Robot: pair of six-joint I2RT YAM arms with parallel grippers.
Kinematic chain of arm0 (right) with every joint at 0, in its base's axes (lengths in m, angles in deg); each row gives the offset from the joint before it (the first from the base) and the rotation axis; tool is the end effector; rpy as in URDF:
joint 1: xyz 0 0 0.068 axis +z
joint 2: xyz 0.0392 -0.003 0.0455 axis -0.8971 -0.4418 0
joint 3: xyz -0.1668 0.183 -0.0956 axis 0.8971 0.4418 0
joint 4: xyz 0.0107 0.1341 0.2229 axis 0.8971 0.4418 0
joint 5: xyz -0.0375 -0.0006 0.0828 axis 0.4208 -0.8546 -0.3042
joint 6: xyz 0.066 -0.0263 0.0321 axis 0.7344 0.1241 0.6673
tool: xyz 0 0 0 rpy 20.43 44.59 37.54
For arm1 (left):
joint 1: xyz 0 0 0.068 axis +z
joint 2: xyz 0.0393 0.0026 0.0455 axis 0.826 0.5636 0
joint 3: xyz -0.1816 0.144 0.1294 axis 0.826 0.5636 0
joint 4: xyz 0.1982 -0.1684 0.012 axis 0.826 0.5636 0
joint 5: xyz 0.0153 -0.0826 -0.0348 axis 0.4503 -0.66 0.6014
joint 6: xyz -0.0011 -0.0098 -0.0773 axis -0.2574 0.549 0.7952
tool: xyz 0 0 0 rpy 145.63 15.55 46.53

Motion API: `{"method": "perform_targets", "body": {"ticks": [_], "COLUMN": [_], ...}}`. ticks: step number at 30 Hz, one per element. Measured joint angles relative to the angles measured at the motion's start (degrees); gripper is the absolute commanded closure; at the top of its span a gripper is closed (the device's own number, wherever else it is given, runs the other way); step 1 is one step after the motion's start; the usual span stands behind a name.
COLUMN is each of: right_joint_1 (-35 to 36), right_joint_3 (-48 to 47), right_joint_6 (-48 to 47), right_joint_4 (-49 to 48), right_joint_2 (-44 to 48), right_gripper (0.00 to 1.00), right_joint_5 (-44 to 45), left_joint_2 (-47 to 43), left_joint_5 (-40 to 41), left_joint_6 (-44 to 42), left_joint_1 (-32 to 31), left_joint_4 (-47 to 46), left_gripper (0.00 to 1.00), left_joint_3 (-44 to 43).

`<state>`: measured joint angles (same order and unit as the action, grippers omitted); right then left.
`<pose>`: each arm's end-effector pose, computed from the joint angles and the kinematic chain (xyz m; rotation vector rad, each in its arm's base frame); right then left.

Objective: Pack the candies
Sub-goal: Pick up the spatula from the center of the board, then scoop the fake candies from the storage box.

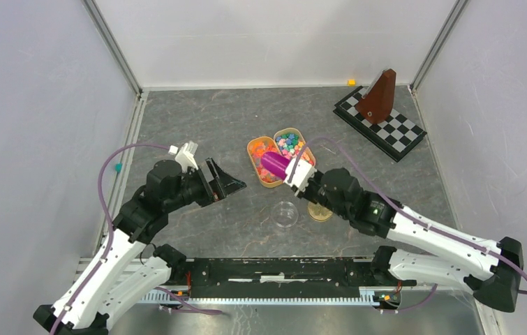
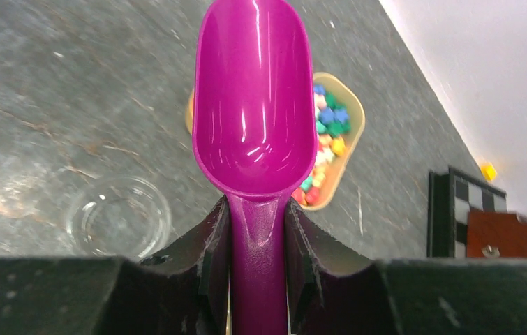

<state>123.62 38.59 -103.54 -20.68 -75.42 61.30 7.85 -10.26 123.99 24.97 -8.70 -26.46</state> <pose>0.1398 0.2046 0.2849 -1.0669 1.6080 0.2209 0.1426 -0.1059 0.3034 -0.2359 2.2057 -1.1544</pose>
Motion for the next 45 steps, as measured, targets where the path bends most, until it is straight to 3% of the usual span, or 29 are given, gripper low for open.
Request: {"method": "perform_targets", "body": {"ticks": [8,19,45], "right_joint_1": [-9.3,-14.2,-15.8], "right_joint_3": [-13.7,-25.2,-42.3], "right_joint_6": [3.1,5.4,6.5], "right_joint_4": [18.7,36.8,48.7], "right_joint_2": [-9.0,-25.2,-48.3], "right_gripper": [1.0,1.0,1.0], "right_joint_5": [1.2,4.3,11.5], "left_joint_2": [-3.1,-11.0,-13.2], "left_joint_5": [7.4,12.5,9.2], "left_joint_6": [-11.8,-18.9,-20.6], "left_joint_1": [0.0,0.0,0.0], "left_joint_4": [4.7,5.2,4.1], "left_gripper": [0.0,0.0,0.0], "left_joint_3": [-2.4,1.5,4.8]}}
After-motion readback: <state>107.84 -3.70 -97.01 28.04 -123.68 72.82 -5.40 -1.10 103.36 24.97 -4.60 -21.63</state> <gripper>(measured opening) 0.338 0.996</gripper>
